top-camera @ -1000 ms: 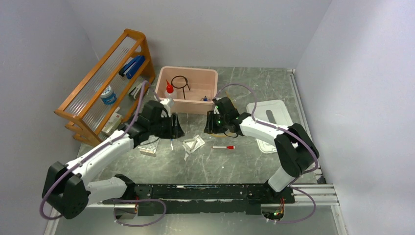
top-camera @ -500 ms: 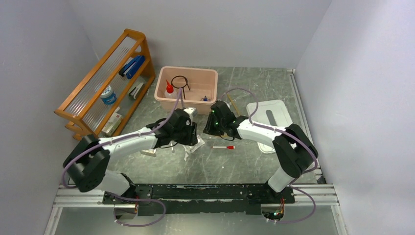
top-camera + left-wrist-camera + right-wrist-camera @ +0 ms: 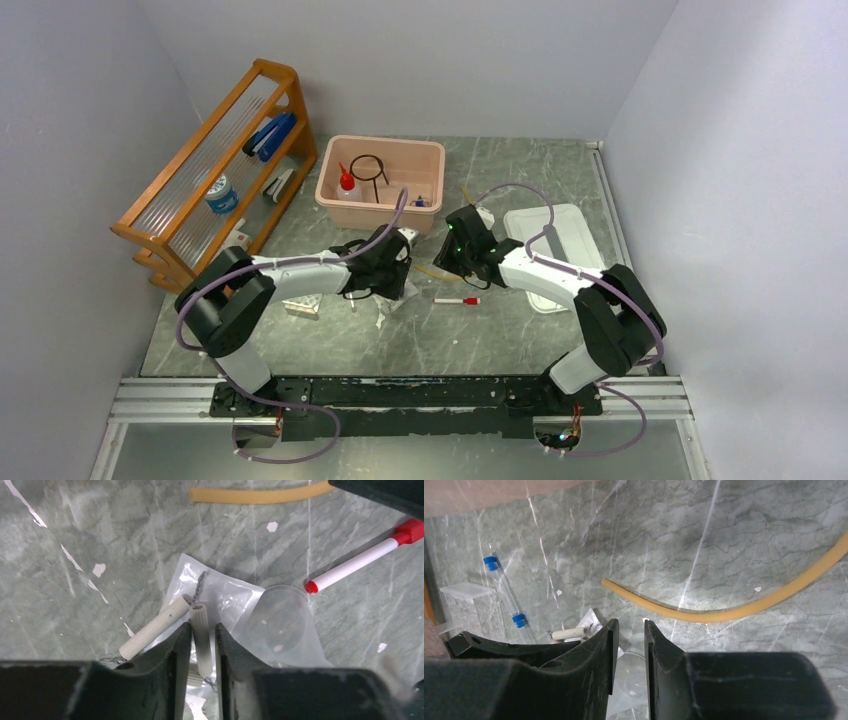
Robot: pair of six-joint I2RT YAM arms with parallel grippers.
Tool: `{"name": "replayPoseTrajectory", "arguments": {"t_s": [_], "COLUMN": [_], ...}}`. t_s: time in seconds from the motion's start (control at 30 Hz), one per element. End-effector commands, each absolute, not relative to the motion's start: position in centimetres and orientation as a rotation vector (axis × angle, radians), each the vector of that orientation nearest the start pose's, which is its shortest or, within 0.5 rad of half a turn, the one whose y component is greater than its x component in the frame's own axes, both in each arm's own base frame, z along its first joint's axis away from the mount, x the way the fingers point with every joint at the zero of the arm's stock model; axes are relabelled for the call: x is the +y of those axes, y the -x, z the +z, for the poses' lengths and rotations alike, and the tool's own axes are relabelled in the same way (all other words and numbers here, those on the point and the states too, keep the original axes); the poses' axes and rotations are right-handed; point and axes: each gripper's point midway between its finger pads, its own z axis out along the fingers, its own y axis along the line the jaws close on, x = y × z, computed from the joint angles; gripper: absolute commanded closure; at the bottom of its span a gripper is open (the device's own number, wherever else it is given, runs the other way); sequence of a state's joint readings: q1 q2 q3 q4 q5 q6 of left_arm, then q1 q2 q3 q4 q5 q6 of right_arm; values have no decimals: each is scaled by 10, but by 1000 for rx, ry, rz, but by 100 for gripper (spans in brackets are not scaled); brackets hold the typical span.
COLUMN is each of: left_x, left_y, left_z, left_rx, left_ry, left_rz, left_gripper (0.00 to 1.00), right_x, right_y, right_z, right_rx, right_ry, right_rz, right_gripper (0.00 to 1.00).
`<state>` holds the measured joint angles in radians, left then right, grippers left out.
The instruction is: Organize the chemistry lab equipment
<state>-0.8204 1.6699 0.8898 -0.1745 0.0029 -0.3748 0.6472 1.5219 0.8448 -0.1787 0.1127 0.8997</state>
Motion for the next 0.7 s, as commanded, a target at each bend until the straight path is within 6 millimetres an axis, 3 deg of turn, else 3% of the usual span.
{"name": "replayPoseTrajectory", "arguments": {"t_s": [0.0,0.13,0.2,0.27,0.47,0.57,0.67], "left_x": [-290,-286,-285,-285,-269,-262,-268], "left_y": [-247,-251,-253,-254,-264,-280,-302], "left_z": [20,22,34,53,135,191,248], "left_rx": [2511,2502,2491,2467,2289,2110,1960], "left_ry": [-643,-644,-646,-643,-567,-491,-458], "left_rz": [-452,-408,-400,-406,-390,-383,-376], "left_gripper": [74,89,95,95,95,95,95], "right_x": [231,229,228,227,224,221,216], "right_y": [-301,-304,-306,-308,-316,-321,-327], "right_z": [62,63,66,70,88,97,100], "right_rx": [2452,2439,2428,2412,2348,2316,2304], "right_ry": [-417,-426,-433,-437,-430,-416,-402], "right_rz": [504,496,495,495,498,489,471], "right_gripper": [71,72,72,72,72,72,72]}}
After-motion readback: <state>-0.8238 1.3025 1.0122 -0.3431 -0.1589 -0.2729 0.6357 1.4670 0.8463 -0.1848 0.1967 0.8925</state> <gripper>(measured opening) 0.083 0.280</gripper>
